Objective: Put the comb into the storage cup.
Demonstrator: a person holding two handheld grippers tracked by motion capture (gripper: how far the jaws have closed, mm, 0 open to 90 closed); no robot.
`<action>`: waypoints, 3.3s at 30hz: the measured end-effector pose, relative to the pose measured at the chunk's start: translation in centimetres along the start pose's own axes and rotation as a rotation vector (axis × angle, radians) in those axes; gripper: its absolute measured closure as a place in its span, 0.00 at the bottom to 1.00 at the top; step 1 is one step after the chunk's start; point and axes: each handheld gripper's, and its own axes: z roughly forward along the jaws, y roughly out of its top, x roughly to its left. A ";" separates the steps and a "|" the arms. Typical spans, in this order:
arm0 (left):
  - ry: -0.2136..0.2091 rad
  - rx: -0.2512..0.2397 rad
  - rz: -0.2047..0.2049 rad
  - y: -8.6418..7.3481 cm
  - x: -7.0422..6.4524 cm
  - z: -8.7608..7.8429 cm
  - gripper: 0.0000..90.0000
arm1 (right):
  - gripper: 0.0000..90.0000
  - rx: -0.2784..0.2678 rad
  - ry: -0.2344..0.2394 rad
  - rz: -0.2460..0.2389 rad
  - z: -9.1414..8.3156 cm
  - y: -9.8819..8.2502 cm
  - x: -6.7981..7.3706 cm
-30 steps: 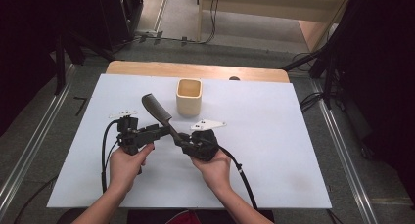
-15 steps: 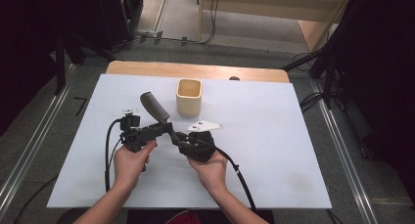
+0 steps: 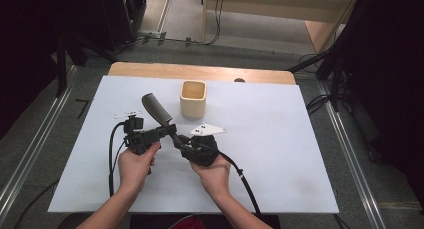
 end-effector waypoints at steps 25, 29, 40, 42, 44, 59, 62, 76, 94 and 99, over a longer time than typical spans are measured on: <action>-0.113 -0.021 -0.157 0.2 0.9 -0.6 0.79 | 0.78 -0.037 0.004 -0.027 0.2 -0.2 0.2; -0.126 -0.028 -0.165 0.2 0.9 -0.7 0.80 | 0.78 -0.047 0.007 -0.028 0.2 -0.2 0.3; -0.147 -0.030 -0.166 0.3 0.8 -0.8 0.82 | 0.77 -0.056 0.002 -0.052 0.2 -0.3 0.3; -0.151 -0.028 -0.164 0.3 0.7 -0.8 0.82 | 0.77 -0.055 0.003 -0.054 0.1 -0.2 0.3; -0.148 -0.025 -0.158 0.3 0.6 -0.8 0.82 | 0.74 -0.055 0.003 -0.055 0.0 -0.2 0.3; -0.091 -0.003 -0.072 0.6 0.2 -0.7 0.82 | 0.42 0.048 0.076 -0.035 -0.5 0.1 -0.5; -0.075 0.001 -0.046 0.7 0.0 -0.7 0.82 | 0.41 0.067 0.091 -0.030 -0.7 0.1 -0.9; -0.036 0.037 0.045 0.7 -0.6 -0.3 0.82 | 0.37 0.110 0.148 -0.029 -1.4 0.2 -1.8; -0.029 0.089 0.169 0.6 -1.6 0.1 0.82 | 0.33 0.204 0.253 -0.090 -2.4 -0.1 -3.4; -0.027 0.103 0.195 0.6 -1.9 0.1 0.82 | 0.33 0.209 0.260 -0.092 -3.0 -0.1 -4.1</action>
